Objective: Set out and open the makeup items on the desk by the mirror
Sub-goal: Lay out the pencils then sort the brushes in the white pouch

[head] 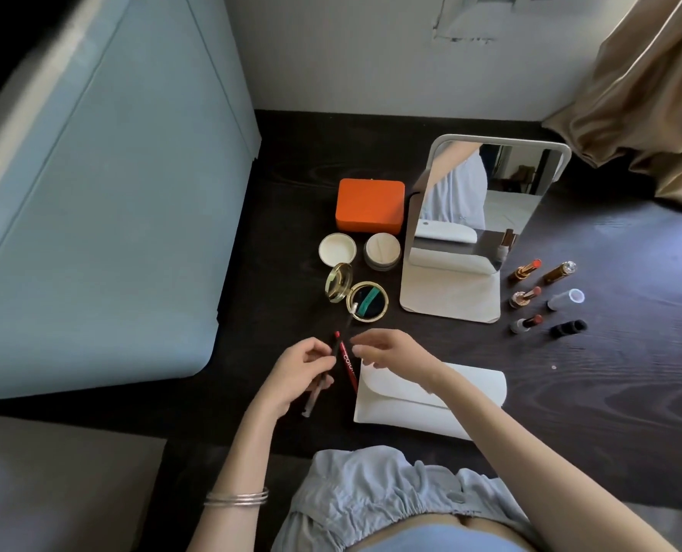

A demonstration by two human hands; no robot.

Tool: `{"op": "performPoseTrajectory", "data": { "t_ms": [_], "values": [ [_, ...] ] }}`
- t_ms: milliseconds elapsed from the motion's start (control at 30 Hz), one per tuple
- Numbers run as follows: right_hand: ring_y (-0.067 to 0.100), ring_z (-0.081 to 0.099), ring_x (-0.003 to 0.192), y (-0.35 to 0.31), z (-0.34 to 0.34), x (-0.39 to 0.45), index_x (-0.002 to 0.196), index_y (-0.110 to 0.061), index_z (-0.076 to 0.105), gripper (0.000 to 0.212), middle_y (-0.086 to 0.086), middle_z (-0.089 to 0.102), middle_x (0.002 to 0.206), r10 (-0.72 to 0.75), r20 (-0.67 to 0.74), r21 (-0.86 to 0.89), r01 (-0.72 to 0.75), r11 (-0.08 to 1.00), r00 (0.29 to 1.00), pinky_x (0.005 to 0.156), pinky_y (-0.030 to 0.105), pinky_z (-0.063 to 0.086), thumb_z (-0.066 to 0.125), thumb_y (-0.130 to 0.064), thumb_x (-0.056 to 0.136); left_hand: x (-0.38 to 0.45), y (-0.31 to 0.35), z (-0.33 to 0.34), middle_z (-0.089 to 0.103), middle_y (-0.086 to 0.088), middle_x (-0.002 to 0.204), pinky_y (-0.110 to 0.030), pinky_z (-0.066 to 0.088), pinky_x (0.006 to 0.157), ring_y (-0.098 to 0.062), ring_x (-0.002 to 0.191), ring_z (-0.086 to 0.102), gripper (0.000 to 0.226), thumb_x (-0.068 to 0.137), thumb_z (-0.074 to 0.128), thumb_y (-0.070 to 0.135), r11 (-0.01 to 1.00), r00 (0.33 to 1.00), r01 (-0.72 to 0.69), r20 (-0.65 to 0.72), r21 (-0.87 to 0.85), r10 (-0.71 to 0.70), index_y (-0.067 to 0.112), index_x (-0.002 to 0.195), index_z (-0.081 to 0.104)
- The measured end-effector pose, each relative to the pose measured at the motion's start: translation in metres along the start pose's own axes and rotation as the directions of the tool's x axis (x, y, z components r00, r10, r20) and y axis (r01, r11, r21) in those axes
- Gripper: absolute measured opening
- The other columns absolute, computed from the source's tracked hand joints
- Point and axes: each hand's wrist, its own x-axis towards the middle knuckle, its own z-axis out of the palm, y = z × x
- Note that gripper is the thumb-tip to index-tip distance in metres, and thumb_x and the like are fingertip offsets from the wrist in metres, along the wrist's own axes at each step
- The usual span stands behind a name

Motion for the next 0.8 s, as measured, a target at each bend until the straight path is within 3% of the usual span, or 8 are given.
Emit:
{"op": "performPoseTrajectory", "data": {
  "t_ms": [67, 167, 400, 433, 500, 567, 700, 800],
  "values": [
    [0.004, 0.056, 0.077, -0.001, 0.004, -0.003, 0.116, -0.015, 0.061, 0.025, -0.006, 0.062, 0.091, -0.013, 0.015, 0.196, 0.010, 0.981, 1.000, 0.073, 0.018, 0.048, 0.054, -0.027, 0.095, -0.007, 0.009, 0.007, 0.061, -0.007, 0.087, -0.022, 0.055, 0.063, -0.010, 0.068, 0.060, 0.013, 0.094, 0.055, 0.013, 0.996, 0.991, -0.075, 0.111, -0.045, 0.079, 0.013, 0.105, 0.061],
    [0.010, 0.048, 0.066, 0.002, 0.004, -0.004, 0.094, -0.013, 0.064, 0.015, 0.000, 0.056, 0.073, -0.010, -0.159, 0.364, 0.068, 0.929, 0.987, 0.063, 0.021, 0.042, 0.054, -0.024, 0.095, -0.008, 0.023, 0.024, 0.056, -0.003, 0.080, -0.019, 0.040, 0.053, -0.007, 0.059, 0.047, 0.017, 0.099, 0.046, 0.015, 0.991, 0.976, -0.135, 0.170, -0.023, 0.137, 0.010, 0.109, 0.058],
    [0.010, 0.042, 0.052, 0.014, -0.022, -0.010, 0.079, -0.012, 0.057, 0.023, -0.003, 0.045, 0.057, 0.218, -0.436, 0.568, 0.079, 0.819, 0.873, 0.049, 0.018, 0.037, 0.051, -0.025, 0.096, 0.014, 0.058, 0.065, 0.055, 0.004, 0.082, -0.025, 0.039, 0.069, -0.008, 0.076, 0.050, 0.022, 0.100, 0.038, 0.021, 0.889, 0.955, -0.264, 0.233, 0.375, 0.185, 0.014, 0.104, 0.058],
    [0.014, 0.046, 0.057, 0.015, -0.025, -0.012, 0.076, -0.013, 0.055, 0.026, -0.001, 0.050, 0.061, 0.248, -0.474, 0.467, 0.002, 0.884, 0.845, 0.053, 0.021, 0.039, 0.051, -0.030, 0.096, 0.016, 0.062, 0.069, 0.055, 0.004, 0.085, -0.027, 0.041, 0.071, -0.011, 0.080, 0.053, 0.021, 0.100, 0.038, 0.021, 0.852, 0.952, -0.282, 0.235, 0.441, 0.194, 0.014, 0.105, 0.058],
    [0.022, 0.056, 0.072, 0.020, -0.033, -0.016, 0.076, -0.014, 0.054, 0.036, 0.003, 0.059, 0.075, 0.246, -0.537, -0.017, -0.302, 0.953, 0.807, 0.063, 0.030, 0.042, 0.047, -0.044, 0.094, 0.021, 0.067, 0.073, 0.059, -0.001, 0.094, -0.033, 0.045, 0.077, -0.019, 0.089, 0.057, 0.022, 0.100, 0.038, 0.021, 0.738, 0.945, -0.324, 0.244, 0.592, 0.218, 0.013, 0.108, 0.057],
    [0.023, 0.056, 0.082, 0.024, -0.039, -0.026, 0.082, -0.016, 0.053, 0.032, 0.002, 0.058, 0.084, 0.128, -0.571, -0.420, -0.423, 0.803, 0.811, 0.069, 0.032, 0.042, 0.048, -0.046, 0.093, 0.026, 0.069, 0.077, 0.063, -0.006, 0.099, -0.039, 0.049, 0.079, -0.022, 0.090, 0.059, 0.020, 0.100, 0.039, 0.021, 0.624, 0.934, -0.355, 0.283, 0.696, 0.217, 0.014, 0.107, 0.057],
    [0.030, 0.052, 0.096, 0.030, -0.039, -0.036, 0.096, -0.013, 0.060, 0.021, 0.006, 0.059, 0.101, -0.381, -0.454, -0.746, -0.109, 0.657, 0.805, 0.076, 0.036, 0.039, 0.064, -0.032, 0.087, 0.028, 0.074, 0.084, 0.064, -0.008, 0.105, -0.045, 0.052, 0.083, -0.025, 0.096, 0.060, 0.024, 0.100, 0.039, 0.023, 0.513, 0.873, -0.488, 0.396, 0.706, 0.286, 0.019, 0.118, 0.055],
    [0.022, 0.052, 0.102, 0.037, -0.045, -0.039, 0.107, -0.014, 0.055, 0.019, 0.002, 0.059, 0.107, -0.257, -0.401, -0.664, -0.085, 0.743, 0.879, 0.077, 0.032, 0.040, 0.051, -0.029, 0.095, 0.029, 0.077, 0.092, 0.062, -0.011, 0.110, -0.046, 0.050, 0.083, -0.029, 0.099, 0.059, 0.024, 0.101, 0.037, 0.023, 0.376, 0.844, -0.535, 0.451, 0.757, 0.292, 0.013, 0.119, 0.049]
  ]
}}
